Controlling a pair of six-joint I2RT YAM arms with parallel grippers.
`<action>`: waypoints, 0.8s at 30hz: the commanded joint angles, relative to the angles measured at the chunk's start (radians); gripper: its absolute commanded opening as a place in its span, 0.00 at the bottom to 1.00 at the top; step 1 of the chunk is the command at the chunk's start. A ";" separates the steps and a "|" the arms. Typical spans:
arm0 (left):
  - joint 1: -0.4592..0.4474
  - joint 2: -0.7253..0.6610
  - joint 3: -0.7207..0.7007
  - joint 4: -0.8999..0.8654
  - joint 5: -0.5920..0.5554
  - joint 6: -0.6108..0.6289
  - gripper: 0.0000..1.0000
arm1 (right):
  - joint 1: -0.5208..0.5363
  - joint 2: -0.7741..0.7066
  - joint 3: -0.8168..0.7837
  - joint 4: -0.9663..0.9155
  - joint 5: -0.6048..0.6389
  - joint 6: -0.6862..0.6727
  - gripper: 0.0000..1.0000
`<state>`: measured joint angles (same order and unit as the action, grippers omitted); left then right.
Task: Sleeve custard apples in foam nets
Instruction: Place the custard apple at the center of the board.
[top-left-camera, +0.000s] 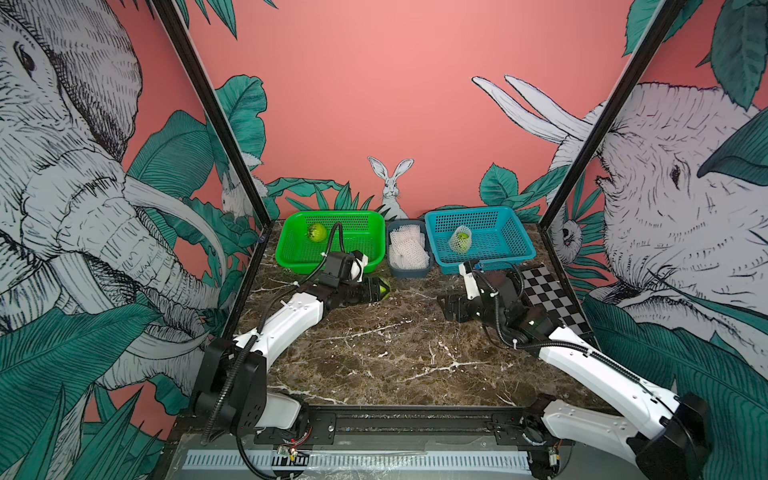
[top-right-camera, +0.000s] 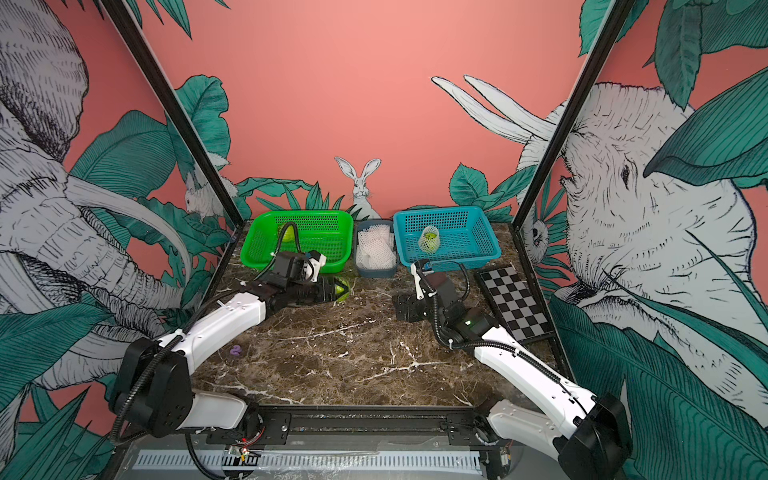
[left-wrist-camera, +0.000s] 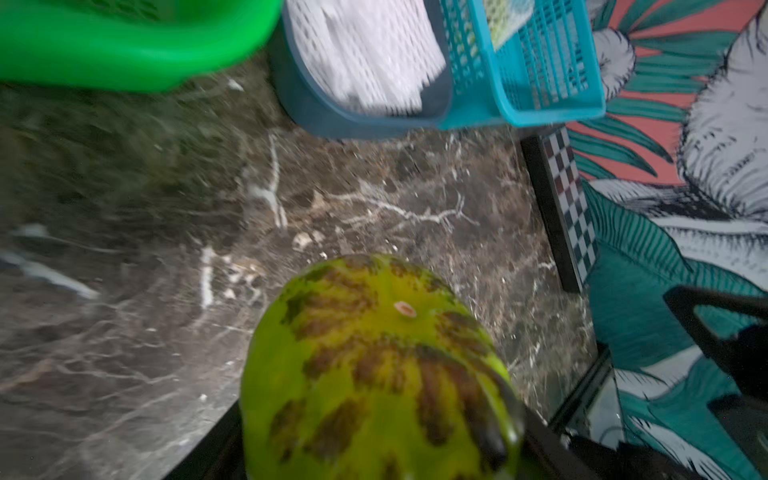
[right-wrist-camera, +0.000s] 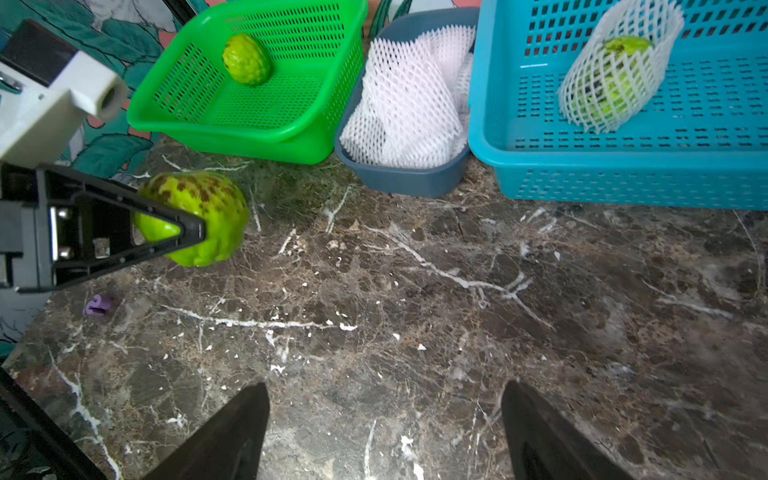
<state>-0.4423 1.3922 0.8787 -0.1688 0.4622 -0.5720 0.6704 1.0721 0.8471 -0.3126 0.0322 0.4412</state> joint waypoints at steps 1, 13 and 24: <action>-0.024 0.001 -0.085 0.310 0.131 -0.120 0.65 | -0.008 -0.022 -0.017 0.010 0.033 0.004 0.90; -0.082 0.024 0.076 -0.226 0.153 0.366 0.65 | -0.033 -0.020 -0.039 -0.014 0.069 -0.036 0.90; -0.151 0.193 0.288 -0.601 -0.208 0.562 0.63 | -0.044 -0.010 -0.052 0.007 0.061 -0.031 0.90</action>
<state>-0.5732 1.5669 1.0870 -0.5671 0.4080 -0.1322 0.6338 1.0672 0.8059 -0.3248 0.0788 0.4175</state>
